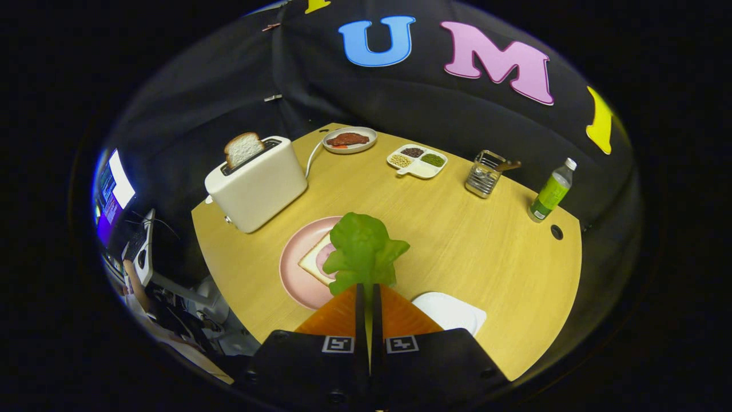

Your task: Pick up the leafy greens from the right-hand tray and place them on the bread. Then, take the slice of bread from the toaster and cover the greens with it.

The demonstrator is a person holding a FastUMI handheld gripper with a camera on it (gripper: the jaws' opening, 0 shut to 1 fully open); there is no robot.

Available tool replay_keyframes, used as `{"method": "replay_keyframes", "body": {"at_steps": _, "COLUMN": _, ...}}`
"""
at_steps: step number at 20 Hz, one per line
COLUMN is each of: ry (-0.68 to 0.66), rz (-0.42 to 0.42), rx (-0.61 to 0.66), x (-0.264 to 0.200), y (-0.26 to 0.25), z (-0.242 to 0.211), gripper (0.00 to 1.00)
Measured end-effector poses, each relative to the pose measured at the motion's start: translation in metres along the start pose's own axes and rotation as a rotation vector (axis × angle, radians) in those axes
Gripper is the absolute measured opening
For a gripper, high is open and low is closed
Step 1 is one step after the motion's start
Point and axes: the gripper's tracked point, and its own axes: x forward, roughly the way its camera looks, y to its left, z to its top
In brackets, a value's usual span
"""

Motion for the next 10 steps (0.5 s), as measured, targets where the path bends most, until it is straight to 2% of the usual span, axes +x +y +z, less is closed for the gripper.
{"method": "replay_keyframes", "body": {"at_steps": 3, "ry": 0.007, "rz": 0.028, "rx": 0.012, "x": 0.015, "y": 0.022, "z": 0.011, "gripper": 0.06}}
{"method": "replay_keyframes", "body": {"at_steps": 10, "ry": 0.032, "rz": 0.05, "rx": 0.047, "x": 0.052, "y": 0.041, "z": 0.026, "gripper": 0.06}}
